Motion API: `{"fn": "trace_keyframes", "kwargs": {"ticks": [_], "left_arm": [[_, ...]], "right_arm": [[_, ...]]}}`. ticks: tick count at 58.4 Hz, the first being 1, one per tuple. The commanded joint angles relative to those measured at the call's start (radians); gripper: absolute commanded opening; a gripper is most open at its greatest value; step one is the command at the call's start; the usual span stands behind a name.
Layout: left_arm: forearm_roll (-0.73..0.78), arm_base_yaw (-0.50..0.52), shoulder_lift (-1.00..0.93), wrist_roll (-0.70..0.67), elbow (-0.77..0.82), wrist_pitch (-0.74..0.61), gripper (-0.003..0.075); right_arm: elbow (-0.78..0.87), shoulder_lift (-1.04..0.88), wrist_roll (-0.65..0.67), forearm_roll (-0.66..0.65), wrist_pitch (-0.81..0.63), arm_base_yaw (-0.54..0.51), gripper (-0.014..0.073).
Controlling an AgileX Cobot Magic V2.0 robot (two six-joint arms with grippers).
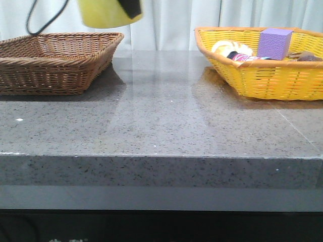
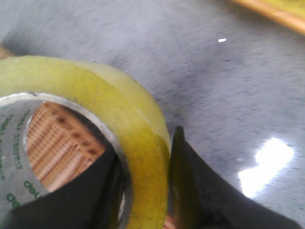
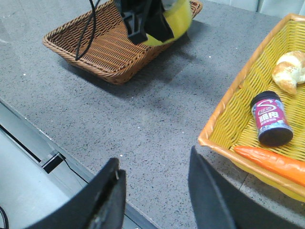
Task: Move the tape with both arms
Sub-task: 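Lift the tape roll with the left gripper over the brown basket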
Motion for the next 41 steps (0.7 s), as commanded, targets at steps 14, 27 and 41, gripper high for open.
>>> {"fn": "trace_keyframes", "kwargs": {"ticks": [14, 27, 41], "left_arm": [[0.015, 0.172, -0.056, -0.163, -0.038, 0.014, 0.02], [-0.006, 0.234, -0.031, -0.165, -0.03, 0.014, 0.02], [-0.018, 0.243, 0.033, -0.165, -0.024, 0.012, 0.02]], "right_arm": [[-0.026, 0.003, -0.008, 0.008, -0.074, -0.005, 0.034], [-0.026, 0.003, -0.008, 0.008, -0.074, -0.005, 0.034], [-0.026, 0.003, -0.008, 0.008, -0.074, -0.005, 0.034]]}}
